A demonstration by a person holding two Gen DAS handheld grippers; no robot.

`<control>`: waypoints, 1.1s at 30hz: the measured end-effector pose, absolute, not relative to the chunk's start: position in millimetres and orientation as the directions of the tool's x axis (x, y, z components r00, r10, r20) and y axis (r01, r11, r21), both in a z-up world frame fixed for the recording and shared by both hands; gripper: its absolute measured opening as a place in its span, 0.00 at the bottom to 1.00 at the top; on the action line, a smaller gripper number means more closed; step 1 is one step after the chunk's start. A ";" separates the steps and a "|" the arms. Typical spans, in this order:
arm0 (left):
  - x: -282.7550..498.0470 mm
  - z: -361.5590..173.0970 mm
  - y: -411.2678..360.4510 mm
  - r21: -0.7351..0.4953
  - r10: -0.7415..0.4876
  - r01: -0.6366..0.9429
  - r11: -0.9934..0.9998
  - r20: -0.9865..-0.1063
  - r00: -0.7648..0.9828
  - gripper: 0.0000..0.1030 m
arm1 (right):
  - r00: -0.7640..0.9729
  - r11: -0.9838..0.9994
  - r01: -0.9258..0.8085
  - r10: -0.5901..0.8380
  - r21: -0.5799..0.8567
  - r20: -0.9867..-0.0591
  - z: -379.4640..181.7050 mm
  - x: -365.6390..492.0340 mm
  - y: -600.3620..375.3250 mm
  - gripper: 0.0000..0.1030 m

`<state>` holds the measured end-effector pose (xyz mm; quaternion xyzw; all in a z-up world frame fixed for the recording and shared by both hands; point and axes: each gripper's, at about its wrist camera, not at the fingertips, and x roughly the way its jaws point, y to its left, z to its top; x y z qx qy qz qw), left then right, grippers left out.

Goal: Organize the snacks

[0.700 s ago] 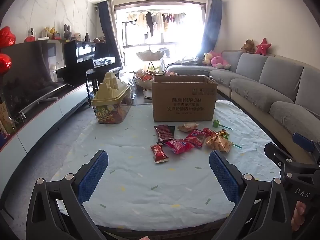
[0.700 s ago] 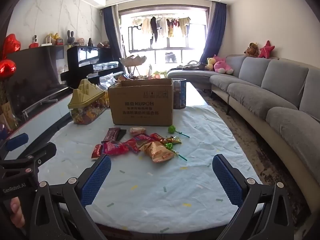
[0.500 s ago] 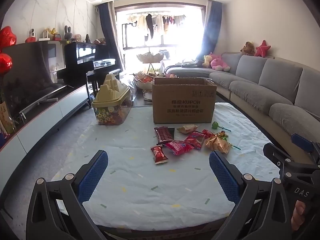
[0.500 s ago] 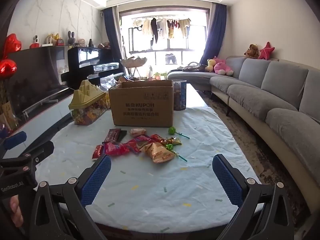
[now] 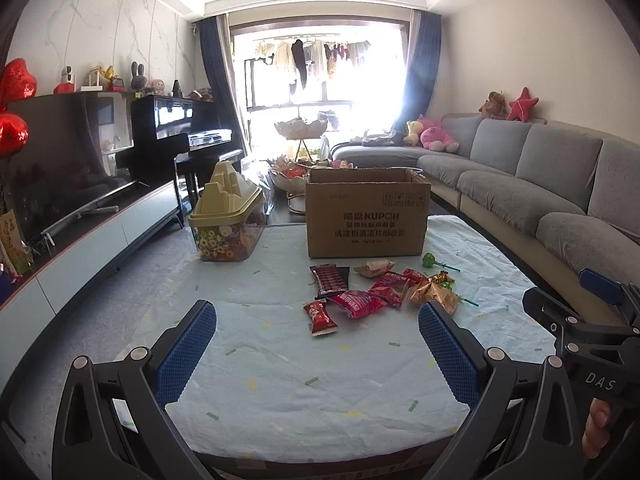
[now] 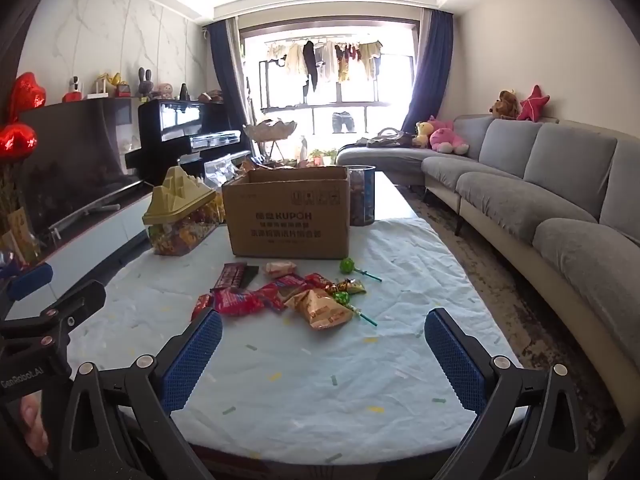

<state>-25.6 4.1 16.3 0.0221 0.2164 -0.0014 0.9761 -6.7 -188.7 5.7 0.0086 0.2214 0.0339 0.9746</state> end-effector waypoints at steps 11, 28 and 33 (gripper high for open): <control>-28.0 19.8 3.9 0.037 0.005 0.012 0.999 -0.416 0.909 1.00 | 0.901 0.997 -0.065 0.073 0.032 -0.427 6.2 -8.2 -188.4 1.00; -30.5 21.6 5.1 0.029 -0.001 0.014 0.999 -0.409 0.913 1.00 | 0.903 0.997 -0.069 0.074 0.027 -0.423 8.1 -10.6 -185.2 1.00; -31.0 21.7 5.6 0.027 -0.001 0.013 1.000 -0.409 0.913 1.00 | 0.903 0.997 -0.072 0.076 0.026 -0.423 9.7 -11.6 -183.9 1.00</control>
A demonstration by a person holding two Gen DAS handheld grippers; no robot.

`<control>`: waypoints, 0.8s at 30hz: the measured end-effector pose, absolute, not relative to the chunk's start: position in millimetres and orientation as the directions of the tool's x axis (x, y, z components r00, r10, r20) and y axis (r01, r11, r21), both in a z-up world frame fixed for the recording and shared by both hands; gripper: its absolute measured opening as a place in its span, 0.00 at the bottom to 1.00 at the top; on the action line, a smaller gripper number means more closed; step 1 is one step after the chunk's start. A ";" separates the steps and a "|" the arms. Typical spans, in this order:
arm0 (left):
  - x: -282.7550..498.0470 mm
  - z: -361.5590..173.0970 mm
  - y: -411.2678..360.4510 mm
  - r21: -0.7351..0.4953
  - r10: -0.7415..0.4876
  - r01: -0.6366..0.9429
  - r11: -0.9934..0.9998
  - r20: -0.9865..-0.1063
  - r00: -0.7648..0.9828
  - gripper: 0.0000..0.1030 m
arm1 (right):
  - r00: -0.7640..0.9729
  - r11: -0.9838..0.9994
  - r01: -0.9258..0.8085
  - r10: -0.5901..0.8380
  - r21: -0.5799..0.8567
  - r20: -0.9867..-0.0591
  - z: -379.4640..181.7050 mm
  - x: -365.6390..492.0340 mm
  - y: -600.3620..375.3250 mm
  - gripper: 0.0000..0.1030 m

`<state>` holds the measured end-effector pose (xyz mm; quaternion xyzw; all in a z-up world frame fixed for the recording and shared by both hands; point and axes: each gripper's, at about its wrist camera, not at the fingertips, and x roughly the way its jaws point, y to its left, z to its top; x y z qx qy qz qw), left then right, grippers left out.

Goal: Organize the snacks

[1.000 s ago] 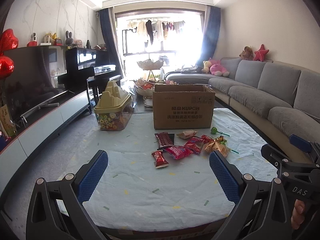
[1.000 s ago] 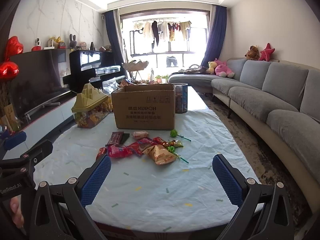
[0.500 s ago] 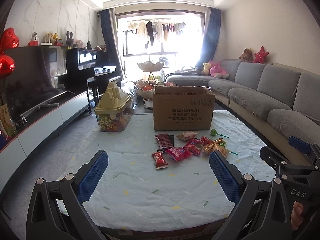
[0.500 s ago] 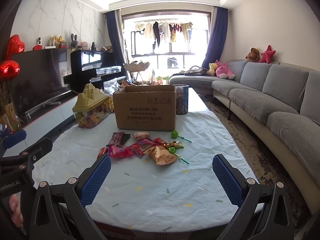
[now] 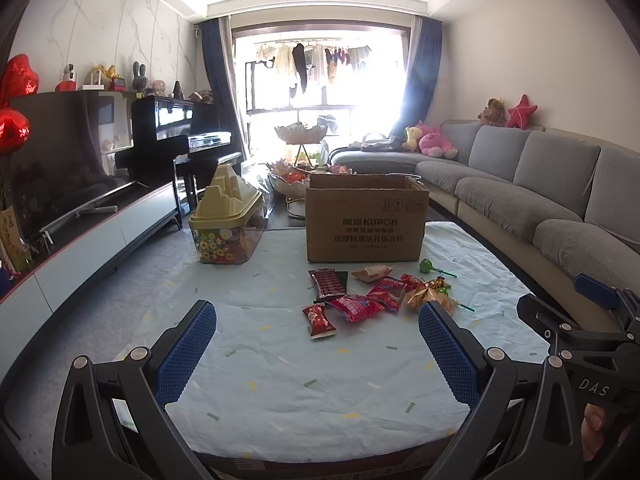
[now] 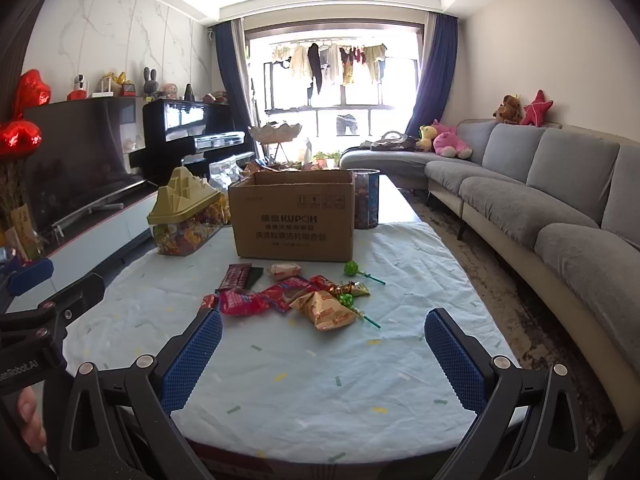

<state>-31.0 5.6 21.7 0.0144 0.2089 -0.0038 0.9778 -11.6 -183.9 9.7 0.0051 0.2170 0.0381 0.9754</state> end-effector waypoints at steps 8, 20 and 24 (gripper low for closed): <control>-30.6 21.0 5.1 0.025 -0.004 0.015 1.000 -0.409 0.913 1.00 | 0.903 0.997 -0.075 0.079 0.027 -0.423 10.6 -12.3 -182.3 1.00; -31.6 21.5 4.4 0.025 -0.003 0.014 1.000 -0.407 0.913 1.00 | 0.902 0.997 -0.077 0.082 0.028 -0.424 10.6 -12.2 -181.4 1.00; -31.3 20.7 3.5 0.025 -0.005 0.016 1.000 -0.410 0.912 1.00 | 0.900 0.996 -0.079 0.084 0.029 -0.427 10.7 -12.0 -180.7 1.00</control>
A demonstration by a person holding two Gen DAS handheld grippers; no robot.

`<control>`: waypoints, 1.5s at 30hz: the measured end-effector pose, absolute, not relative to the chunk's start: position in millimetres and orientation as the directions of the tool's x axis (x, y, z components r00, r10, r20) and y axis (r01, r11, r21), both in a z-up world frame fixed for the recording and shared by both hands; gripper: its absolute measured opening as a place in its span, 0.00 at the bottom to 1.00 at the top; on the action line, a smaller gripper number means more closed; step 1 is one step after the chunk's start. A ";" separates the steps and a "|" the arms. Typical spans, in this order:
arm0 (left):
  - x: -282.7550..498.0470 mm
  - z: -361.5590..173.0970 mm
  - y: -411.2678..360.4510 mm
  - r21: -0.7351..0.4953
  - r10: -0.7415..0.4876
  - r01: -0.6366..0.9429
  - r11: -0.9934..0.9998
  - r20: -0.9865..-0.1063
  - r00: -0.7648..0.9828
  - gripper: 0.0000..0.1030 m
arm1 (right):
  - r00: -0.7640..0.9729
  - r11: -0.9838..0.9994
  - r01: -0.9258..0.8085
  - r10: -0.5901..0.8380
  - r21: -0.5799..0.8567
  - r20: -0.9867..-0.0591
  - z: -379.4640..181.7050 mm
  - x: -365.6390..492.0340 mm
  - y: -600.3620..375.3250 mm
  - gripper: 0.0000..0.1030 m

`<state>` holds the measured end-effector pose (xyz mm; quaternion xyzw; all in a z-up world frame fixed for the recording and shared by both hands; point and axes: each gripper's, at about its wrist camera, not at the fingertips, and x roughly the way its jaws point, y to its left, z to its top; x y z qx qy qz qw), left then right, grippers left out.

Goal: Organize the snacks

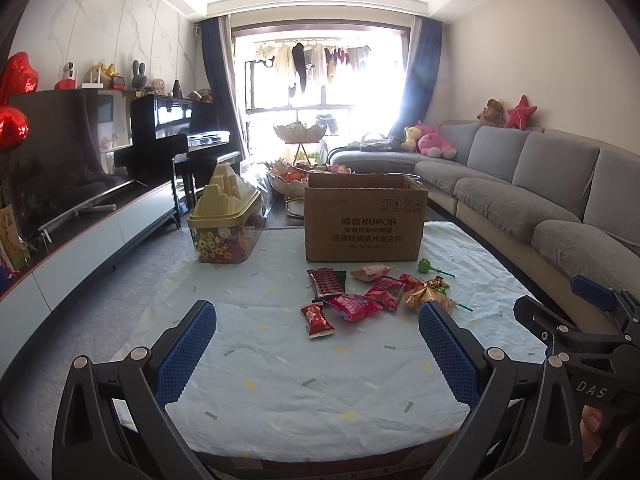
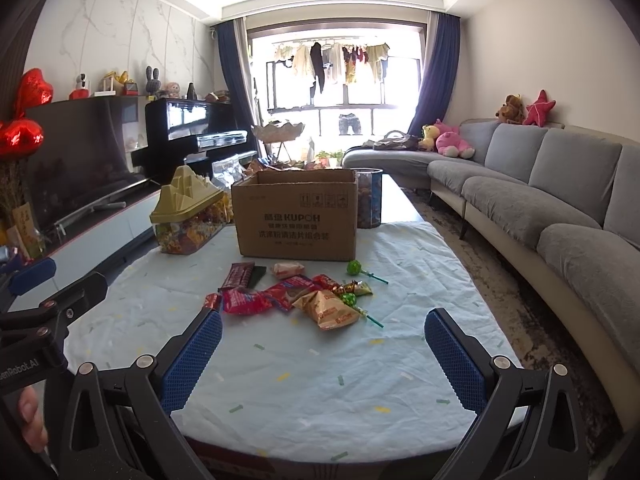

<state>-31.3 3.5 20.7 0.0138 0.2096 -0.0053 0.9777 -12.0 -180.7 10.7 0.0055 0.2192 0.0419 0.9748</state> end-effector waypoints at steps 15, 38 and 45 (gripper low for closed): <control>-2.3 0.8 1.8 0.005 -0.068 0.080 0.997 -0.473 0.879 1.00 | 0.884 0.996 -0.092 0.084 0.004 -0.460 -1.8 9.3 -184.7 1.00; 129.7 -54.3 -10.2 0.001 -0.200 0.261 0.965 -0.641 0.741 0.73 | 0.758 0.978 -0.200 0.120 -0.053 -0.642 -41.0 136.7 -173.5 0.91; 163.5 -76.5 -13.6 -0.047 -0.244 0.298 0.953 -0.701 0.670 0.63 | 0.675 0.976 -0.216 0.143 -0.008 -0.724 -67.1 167.3 -174.0 0.80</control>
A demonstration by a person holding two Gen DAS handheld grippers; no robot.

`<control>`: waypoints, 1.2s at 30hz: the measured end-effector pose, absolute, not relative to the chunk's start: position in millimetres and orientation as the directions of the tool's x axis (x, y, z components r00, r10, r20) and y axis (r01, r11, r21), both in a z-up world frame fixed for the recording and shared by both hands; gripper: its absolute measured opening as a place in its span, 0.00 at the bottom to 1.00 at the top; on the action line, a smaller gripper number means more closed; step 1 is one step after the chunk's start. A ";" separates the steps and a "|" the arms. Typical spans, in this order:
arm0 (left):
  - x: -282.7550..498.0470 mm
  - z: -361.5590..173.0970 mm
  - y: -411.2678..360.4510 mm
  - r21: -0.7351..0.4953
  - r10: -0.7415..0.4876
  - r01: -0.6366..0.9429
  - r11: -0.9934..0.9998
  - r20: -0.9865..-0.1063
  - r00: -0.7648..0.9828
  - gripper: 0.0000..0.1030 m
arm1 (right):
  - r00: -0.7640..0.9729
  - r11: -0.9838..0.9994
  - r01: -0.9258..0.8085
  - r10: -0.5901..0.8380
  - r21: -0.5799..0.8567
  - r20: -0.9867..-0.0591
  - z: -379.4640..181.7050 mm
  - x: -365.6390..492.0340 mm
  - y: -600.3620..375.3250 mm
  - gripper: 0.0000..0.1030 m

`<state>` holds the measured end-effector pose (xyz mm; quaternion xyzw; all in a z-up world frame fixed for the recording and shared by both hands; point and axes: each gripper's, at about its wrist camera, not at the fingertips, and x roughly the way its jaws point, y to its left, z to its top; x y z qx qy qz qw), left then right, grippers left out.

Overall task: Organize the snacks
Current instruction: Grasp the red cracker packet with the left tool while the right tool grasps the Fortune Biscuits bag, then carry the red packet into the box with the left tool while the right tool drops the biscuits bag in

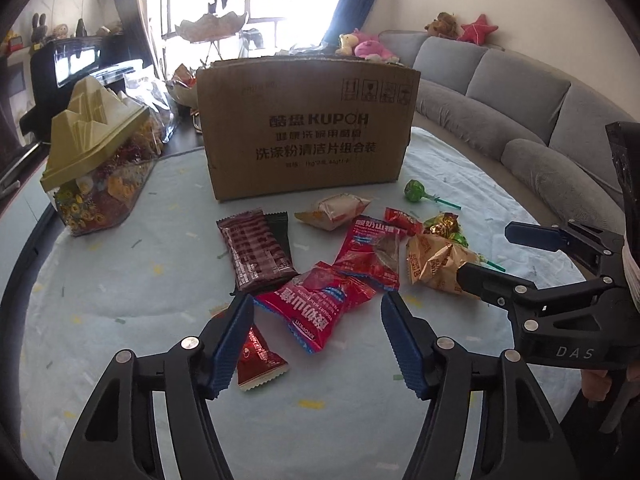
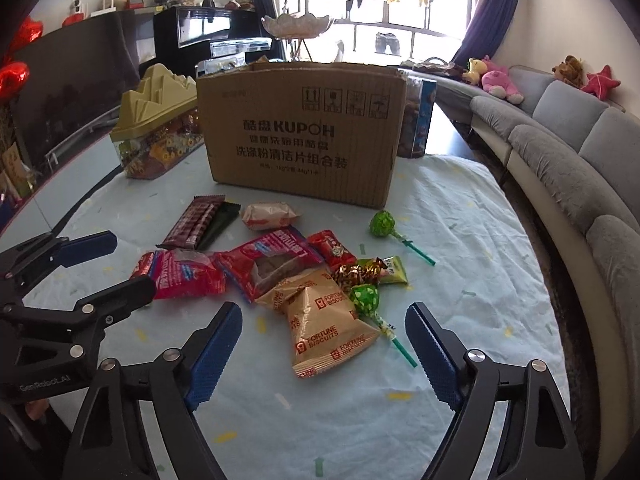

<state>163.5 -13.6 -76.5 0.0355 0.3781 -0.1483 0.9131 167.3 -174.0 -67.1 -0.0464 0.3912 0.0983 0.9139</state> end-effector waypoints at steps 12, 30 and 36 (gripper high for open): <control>194.2 -99.9 -20.5 -0.043 -0.248 0.333 0.942 -0.758 0.603 0.62 | 0.615 0.972 -0.234 0.170 0.028 -0.770 -87.9 190.3 -169.8 0.67; 212.5 -105.2 -25.4 -0.145 -0.319 0.341 0.929 -0.782 0.535 0.38 | 0.554 0.966 -0.247 0.209 0.081 -0.806 -96.4 202.0 -173.0 0.44; 202.2 -93.6 -23.1 -0.166 -0.337 0.333 0.928 -0.756 0.561 0.36 | 0.564 0.962 -0.250 0.235 0.107 -0.792 -89.2 197.3 -173.7 0.37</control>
